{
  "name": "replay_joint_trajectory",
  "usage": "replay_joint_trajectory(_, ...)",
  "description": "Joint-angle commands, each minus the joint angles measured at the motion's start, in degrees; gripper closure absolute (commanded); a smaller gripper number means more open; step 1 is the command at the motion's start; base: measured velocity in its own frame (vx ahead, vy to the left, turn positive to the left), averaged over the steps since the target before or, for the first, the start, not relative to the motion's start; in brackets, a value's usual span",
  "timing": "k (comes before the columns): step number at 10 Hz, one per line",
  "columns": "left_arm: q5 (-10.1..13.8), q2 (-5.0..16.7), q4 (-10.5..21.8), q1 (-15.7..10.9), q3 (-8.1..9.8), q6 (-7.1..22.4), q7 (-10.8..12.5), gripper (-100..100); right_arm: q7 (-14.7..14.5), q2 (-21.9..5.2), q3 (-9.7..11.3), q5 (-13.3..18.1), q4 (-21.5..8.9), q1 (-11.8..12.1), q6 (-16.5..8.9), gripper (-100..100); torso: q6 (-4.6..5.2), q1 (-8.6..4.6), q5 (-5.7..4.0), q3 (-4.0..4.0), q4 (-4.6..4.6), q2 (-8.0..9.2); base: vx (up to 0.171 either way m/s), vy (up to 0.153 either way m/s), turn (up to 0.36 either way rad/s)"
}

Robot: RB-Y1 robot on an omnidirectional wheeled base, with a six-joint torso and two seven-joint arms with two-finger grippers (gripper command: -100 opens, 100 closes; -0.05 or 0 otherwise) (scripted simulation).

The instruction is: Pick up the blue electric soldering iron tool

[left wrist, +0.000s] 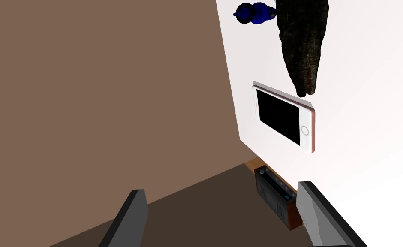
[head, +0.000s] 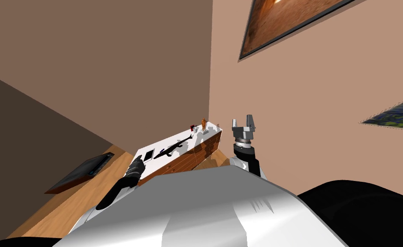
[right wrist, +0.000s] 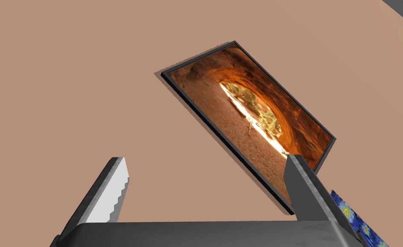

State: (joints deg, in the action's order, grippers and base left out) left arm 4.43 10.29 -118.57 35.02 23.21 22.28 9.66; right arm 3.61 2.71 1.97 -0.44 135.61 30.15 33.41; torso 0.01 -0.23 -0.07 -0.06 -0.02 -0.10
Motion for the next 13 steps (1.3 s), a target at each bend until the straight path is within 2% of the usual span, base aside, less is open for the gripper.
replay_joint_trajectory(1,0.6,0.7,0.8,-0.4,0.7,2.6,0.8,-100,0.0,0.0,0.0,0.0,0.0,0.0,0.0,0,0.0,0.0,0.0,0.0,0.0,0.0,0.019,-0.048,-0.016)
replay_joint_trajectory(3,0.9,1.0,1.4,-0.6,1.04,4.4,1.4,-100,0.0,0.0,0.0,0.0,0.0,0.0,0.0,0,0.0,0.03,0.01,-0.01,0.0,-0.03,0.041,-0.054,-0.013)
replay_joint_trajectory(8,2.0,2.3,3.8,-2.2,1.73,11.9,4.7,-100,0.0,0.0,0.0,0.0,0.0,0.0,0.0,0,0.0,-0.01,0.0,-0.09,-0.03,-0.17,0.06,-0.062,-0.016)
replay_joint_trajectory(13,2.6,3.7,5.4,-4.0,1.82,17.2,7.6,-100,0.0,0.0,0.0,0.0,0.0,0.0,0.0,0,0.0,0.08,0.02,-0.1,-0.04,-0.17,0.07,-0.05,-0.02)
